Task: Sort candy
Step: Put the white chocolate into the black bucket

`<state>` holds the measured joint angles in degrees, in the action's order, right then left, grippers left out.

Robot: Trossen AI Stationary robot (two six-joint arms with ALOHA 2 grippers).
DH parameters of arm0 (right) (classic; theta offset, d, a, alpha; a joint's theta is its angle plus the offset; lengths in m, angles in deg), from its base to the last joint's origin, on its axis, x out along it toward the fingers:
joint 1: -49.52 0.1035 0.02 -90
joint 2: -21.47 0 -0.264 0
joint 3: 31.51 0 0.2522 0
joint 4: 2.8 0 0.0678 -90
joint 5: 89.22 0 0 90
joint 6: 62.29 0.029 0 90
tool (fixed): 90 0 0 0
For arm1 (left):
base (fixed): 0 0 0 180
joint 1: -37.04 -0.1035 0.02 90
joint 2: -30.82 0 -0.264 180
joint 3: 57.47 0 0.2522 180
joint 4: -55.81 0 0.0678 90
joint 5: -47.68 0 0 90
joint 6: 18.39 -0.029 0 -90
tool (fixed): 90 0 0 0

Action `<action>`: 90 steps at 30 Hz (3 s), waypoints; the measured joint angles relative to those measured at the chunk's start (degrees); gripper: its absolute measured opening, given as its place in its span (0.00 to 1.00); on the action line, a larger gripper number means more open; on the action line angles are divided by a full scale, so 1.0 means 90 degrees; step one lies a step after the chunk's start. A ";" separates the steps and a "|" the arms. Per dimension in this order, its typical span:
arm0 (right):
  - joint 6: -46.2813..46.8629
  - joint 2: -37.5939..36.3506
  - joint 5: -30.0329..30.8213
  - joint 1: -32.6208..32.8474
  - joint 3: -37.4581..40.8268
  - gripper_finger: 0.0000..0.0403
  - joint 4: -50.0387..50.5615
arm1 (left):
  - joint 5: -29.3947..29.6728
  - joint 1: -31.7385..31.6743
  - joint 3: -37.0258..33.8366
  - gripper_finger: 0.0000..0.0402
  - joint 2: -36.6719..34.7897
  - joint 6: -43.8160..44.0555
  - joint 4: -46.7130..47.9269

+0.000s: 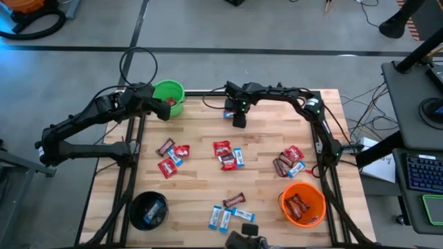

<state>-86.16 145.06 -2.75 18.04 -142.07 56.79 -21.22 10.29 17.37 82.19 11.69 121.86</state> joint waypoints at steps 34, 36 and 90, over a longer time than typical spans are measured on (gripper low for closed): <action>0.1235 -0.0125 0.0002 0.0007 0.0263 0.03 -0.0290 | -0.0079 0.0000 -0.0026 0.26 0.0202 0.0001 0.0000; 0.1252 -0.0173 0.0002 0.0007 0.0268 0.03 -0.0290 | -0.0195 0.0000 -0.0054 0.26 0.0401 -0.0029 0.0000; 0.3333 -0.2707 -0.0442 0.1127 0.0266 0.03 -0.0889 | -0.3237 0.0015 -0.0092 0.26 0.1875 -0.2020 -0.3252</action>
<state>-56.17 120.69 -6.73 28.18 -139.68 48.78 -50.35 10.43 16.54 99.07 -6.49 92.60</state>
